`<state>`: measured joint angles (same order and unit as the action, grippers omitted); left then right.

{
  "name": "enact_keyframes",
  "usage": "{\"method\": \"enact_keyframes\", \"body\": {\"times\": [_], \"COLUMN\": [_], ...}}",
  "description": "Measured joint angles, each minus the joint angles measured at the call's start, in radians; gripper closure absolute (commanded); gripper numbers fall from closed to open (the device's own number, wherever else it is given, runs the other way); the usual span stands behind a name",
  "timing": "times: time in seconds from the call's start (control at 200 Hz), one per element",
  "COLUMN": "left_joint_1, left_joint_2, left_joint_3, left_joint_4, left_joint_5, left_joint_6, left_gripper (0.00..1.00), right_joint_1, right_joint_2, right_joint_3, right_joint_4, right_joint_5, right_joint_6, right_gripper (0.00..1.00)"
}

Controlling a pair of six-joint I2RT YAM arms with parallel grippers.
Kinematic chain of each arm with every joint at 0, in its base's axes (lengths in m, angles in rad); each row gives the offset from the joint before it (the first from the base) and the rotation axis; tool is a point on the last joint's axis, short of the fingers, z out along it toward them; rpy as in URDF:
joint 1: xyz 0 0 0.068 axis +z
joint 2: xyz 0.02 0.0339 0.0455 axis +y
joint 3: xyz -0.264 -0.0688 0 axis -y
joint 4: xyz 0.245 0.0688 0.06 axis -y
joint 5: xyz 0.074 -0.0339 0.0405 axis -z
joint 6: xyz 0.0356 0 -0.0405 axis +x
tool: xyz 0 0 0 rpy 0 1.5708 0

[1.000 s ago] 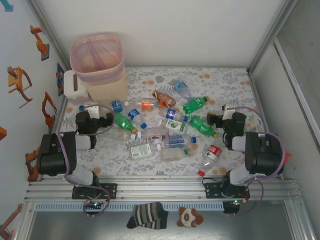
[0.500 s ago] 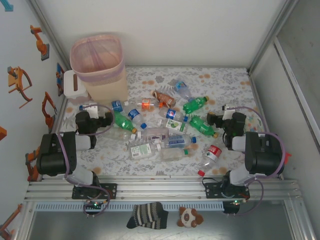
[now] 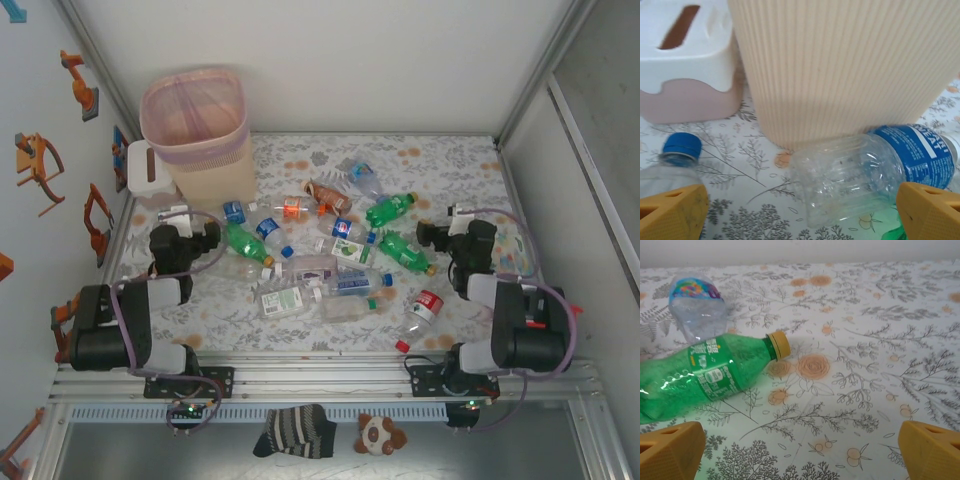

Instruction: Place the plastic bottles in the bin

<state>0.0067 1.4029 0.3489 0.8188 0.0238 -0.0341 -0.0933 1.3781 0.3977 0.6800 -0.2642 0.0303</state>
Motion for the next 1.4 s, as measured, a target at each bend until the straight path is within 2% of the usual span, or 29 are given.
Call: {"method": "enact_keyframes", "body": {"times": [0.18,0.381,0.526,0.691,0.891,1.016,1.192,1.402], "left_joint_1": [-0.016,-0.021,-0.027,-0.072,-0.072,-0.072,-0.061,0.025], "left_joint_2": [-0.14,-0.249,-0.257,-0.258,-0.228,-0.24,-0.244,-0.271], "left_joint_3": [0.058,0.2,0.363,0.455,0.611,0.658,0.658,0.605], "left_joint_4": [-0.182,-0.439,-0.687,-0.866,-1.128,-1.207,-1.261,-1.197], "left_joint_5": [-0.055,-0.057,-0.043,-0.029,0.016,0.032,0.026,0.099], "left_joint_6": [-0.01,-0.068,-0.12,-0.167,-0.226,-0.216,-0.161,-0.179], "left_gripper": [0.04,0.04,0.04,0.04,0.02,0.02,0.03,0.04], "right_joint_1": [0.0,0.0,0.005,0.021,0.04,0.079,0.161,0.19], "right_joint_2": [-0.142,-0.229,-0.284,-0.32,-0.335,-0.36,-0.44,-0.551], "right_joint_3": [0.106,0.279,0.342,0.411,0.468,0.466,0.404,0.3], "right_joint_4": [-0.272,-0.623,-0.855,-1.095,-1.328,-1.439,-1.516,-1.598], "right_joint_5": [0.019,0.044,0.028,-0.004,-0.019,-0.022,0.022,0.106], "right_joint_6": [0.035,0.159,0.245,0.34,0.43,0.482,0.573,0.688], "right_gripper": [0.06,0.09,0.16,0.21,0.25,0.25,0.21,0.19]}}
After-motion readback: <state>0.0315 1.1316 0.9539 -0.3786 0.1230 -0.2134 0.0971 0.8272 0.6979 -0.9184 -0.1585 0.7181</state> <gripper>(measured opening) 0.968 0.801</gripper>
